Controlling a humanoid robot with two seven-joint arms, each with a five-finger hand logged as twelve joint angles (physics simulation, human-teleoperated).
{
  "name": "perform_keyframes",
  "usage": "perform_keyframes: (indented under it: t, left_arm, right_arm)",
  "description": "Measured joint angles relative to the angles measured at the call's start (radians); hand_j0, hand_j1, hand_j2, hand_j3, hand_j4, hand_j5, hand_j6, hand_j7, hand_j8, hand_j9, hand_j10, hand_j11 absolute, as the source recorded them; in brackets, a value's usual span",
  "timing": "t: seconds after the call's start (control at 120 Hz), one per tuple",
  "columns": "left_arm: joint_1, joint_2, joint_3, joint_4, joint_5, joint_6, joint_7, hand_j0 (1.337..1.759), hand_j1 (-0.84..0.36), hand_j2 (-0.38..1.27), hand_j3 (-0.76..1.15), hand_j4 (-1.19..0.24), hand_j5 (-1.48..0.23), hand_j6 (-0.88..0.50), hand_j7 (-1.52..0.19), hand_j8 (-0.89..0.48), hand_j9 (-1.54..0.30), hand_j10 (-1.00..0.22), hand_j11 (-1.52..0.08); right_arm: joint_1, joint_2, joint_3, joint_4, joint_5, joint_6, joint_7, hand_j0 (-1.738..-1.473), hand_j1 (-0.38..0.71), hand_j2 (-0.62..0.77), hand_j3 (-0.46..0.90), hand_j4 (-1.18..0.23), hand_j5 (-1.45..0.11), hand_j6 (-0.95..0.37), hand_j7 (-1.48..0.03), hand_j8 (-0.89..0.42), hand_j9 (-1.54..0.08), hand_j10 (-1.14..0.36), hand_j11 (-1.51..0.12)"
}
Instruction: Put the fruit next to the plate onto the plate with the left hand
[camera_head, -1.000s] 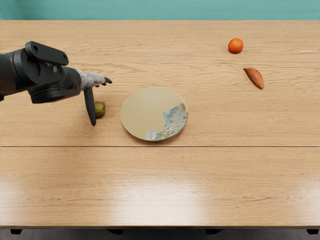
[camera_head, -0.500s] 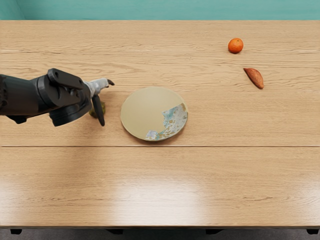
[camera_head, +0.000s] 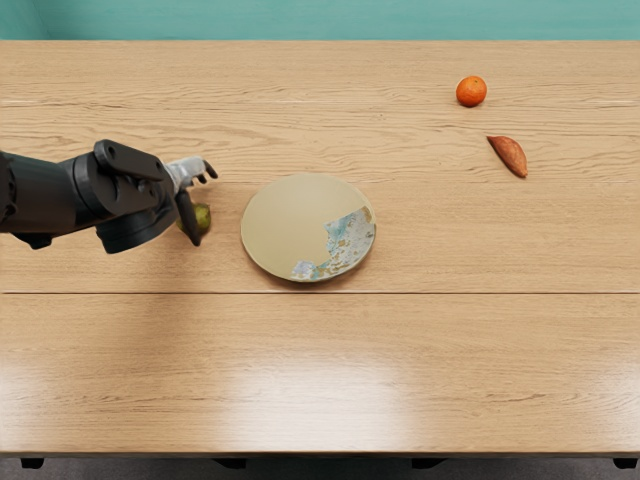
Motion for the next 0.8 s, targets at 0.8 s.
perform_keyframes:
  t: [0.8]
  left_arm:
    - [0.001, 0.002, 0.010, -0.009, -0.009, -0.002, 0.010, 1.658, -0.11, 0.08, 0.00, -0.39, -0.51, -0.38, -0.48, -0.36, -0.51, -0.39, -0.51]
  right_arm:
    - [0.000, 0.000, 0.000, 0.000, 0.000, 0.000, 0.000, -1.658, -0.35, 0.00, 0.00, 0.00, 0.00, 0.00, 0.00, 0.00, 0.00, 0.00, 0.00]
